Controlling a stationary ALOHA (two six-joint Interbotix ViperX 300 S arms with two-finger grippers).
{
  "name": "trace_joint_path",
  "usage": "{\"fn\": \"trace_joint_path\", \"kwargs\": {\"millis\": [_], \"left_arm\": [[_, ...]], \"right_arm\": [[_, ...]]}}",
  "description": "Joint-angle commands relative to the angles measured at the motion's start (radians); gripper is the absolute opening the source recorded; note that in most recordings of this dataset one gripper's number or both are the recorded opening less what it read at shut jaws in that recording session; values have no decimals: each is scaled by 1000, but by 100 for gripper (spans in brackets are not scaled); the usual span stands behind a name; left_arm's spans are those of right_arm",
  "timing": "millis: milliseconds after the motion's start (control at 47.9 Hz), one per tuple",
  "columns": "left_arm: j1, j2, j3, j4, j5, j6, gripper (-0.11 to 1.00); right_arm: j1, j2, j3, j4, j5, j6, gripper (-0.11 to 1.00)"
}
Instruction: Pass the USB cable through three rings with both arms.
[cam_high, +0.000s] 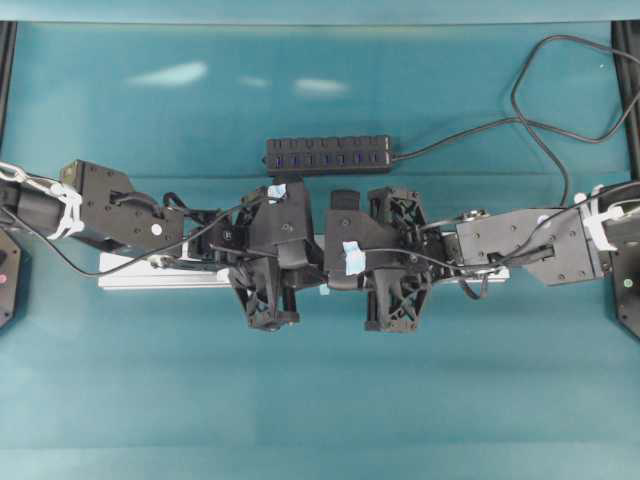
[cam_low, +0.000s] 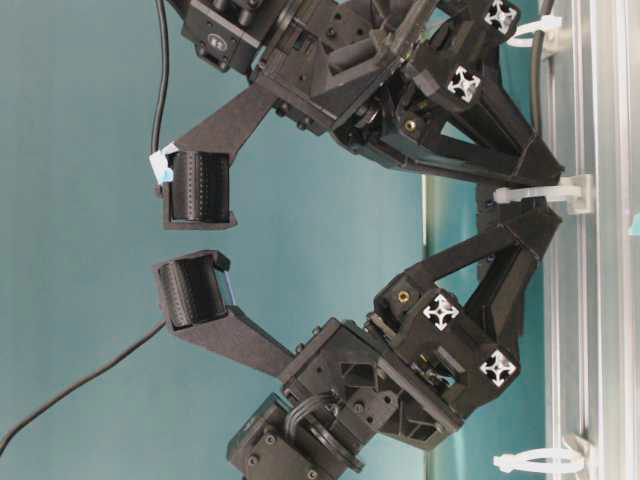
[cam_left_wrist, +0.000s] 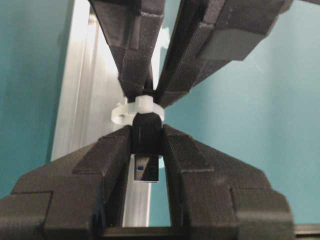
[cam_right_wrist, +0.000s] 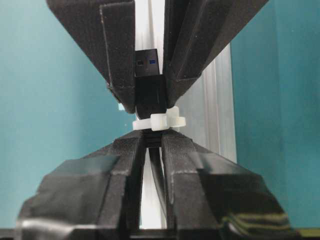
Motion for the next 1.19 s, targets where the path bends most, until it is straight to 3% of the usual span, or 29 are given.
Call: {"fn": "trace_joint_path", "kwargs": {"millis": [0,146,251,355,543,710,1170], "left_arm": [[0,-9,-6,3,-8,0,25],[3,-18,12,3,-5,0,25],[6,-40,32,3,-2,0,25],[8,-67,52,2,3,0,25],[8,-118,83,2,37,0,25],[3,-172,91,3,78,2,25],[2,-336,130,3,187,3,25]], "right_arm": [[8,-20,0,2,-6,11,-7],[12,-32,17,2,-12,11,-5],[15,-46,17,2,-9,9,7],[15,-58,17,2,-6,14,28],[14,-80,0,0,-2,11,81],[9,-94,-34,-2,-2,9,73],[-9,-31,-137,-12,-5,3,72]]}}
